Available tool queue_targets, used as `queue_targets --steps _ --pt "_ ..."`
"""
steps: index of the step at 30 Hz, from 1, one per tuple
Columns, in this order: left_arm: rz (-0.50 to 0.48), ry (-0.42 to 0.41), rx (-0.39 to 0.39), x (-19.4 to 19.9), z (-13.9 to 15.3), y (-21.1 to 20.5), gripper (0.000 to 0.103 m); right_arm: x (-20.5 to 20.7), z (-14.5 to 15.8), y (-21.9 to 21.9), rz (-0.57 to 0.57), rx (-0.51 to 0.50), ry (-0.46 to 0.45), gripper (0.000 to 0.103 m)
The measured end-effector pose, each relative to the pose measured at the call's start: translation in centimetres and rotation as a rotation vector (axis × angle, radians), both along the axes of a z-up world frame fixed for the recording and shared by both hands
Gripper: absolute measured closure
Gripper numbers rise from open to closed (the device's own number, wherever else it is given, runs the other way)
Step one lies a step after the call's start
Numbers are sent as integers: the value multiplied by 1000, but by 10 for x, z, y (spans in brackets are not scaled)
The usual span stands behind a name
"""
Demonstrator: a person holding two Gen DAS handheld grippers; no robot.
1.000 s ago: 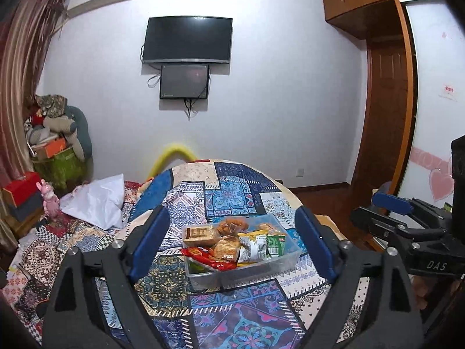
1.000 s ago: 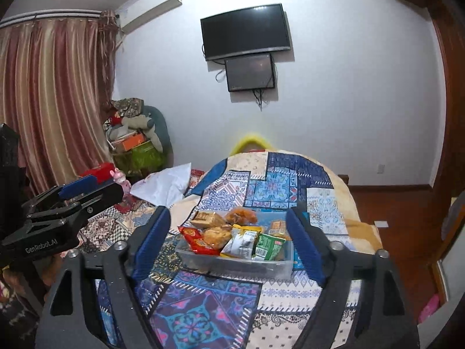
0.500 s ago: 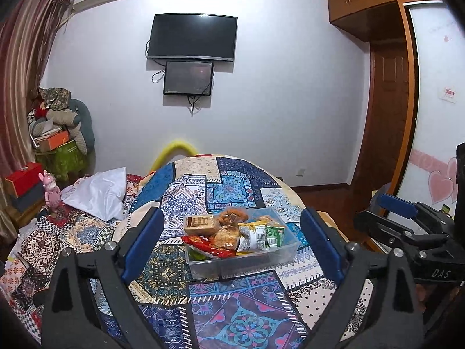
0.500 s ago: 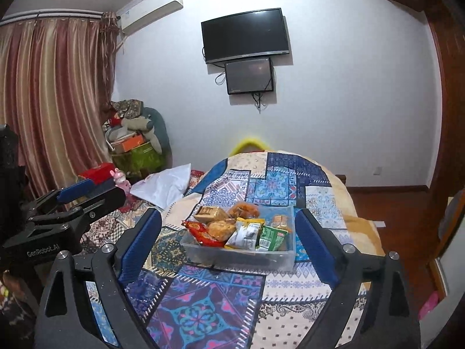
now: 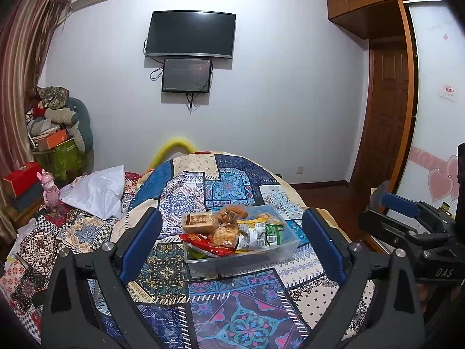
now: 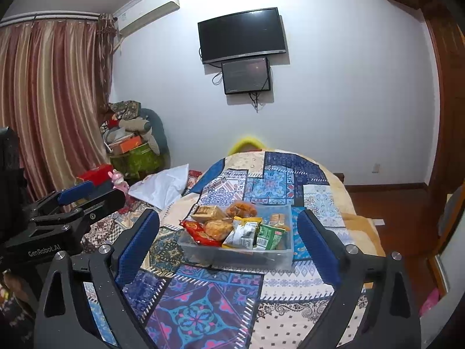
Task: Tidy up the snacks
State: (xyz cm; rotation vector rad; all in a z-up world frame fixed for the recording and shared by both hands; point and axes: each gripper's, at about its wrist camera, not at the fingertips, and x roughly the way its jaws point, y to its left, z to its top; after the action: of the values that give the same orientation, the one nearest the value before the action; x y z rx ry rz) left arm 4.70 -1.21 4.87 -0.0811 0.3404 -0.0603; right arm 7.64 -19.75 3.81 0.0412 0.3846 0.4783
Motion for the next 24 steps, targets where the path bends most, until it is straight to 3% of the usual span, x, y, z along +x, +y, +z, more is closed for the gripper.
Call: queue_targets --steps 24 --pt "0 6 2 1 -1 -2 3 -3 4 0 -6 -2 -9 4"
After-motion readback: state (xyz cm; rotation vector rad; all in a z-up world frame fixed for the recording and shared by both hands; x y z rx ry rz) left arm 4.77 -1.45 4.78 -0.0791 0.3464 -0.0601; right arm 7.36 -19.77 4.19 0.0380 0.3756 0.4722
